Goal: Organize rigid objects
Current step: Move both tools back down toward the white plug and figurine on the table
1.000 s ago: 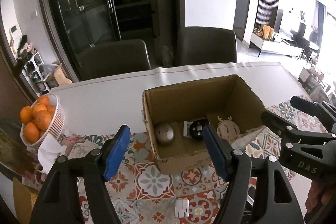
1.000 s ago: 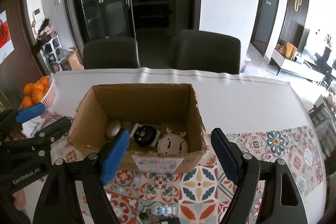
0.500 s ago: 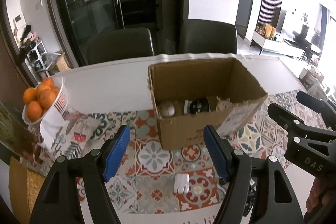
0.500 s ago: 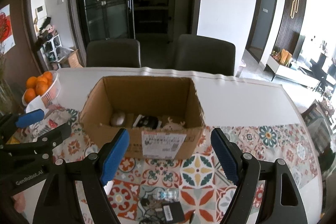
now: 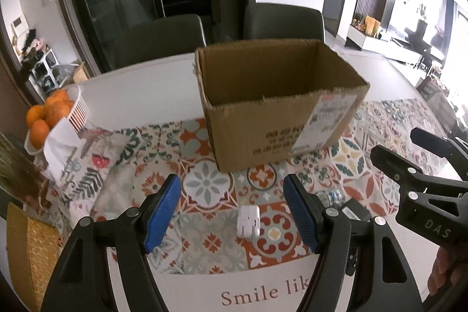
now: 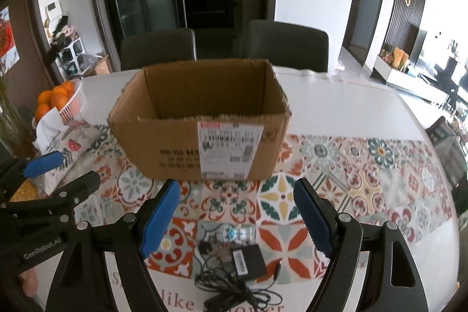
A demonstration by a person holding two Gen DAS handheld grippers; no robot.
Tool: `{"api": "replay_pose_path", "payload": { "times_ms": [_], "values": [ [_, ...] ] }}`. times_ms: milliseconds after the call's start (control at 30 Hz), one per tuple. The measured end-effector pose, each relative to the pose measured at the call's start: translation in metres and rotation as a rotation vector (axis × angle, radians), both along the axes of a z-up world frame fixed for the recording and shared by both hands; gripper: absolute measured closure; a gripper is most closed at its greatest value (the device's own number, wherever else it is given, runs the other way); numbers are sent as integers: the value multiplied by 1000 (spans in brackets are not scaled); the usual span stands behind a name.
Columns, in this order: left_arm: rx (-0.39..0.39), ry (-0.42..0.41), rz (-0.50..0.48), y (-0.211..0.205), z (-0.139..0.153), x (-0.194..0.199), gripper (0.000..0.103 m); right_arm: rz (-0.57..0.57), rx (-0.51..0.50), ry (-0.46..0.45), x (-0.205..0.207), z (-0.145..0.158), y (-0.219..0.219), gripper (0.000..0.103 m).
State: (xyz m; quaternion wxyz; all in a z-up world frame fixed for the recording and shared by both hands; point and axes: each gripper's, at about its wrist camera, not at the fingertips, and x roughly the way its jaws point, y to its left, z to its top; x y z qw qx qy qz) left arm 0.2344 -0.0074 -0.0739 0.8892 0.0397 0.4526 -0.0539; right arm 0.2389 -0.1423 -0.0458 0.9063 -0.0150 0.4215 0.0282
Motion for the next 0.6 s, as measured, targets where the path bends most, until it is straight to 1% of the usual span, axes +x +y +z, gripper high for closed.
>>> {"api": "replay_pose_path", "payload": {
  "times_ms": [333, 433, 600],
  "values": [
    [-23, 101, -11, -2, -34, -1, 32, -12, 20, 87, -6, -34, -1, 23],
    [-26, 135, -14, -2, -46, -1, 34, -13, 13, 111, -7, -43, -1, 23],
    [-37, 194, -15, -3, -67, 2, 40, -11, 6, 152, -6, -58, 1, 23]
  ]
}}
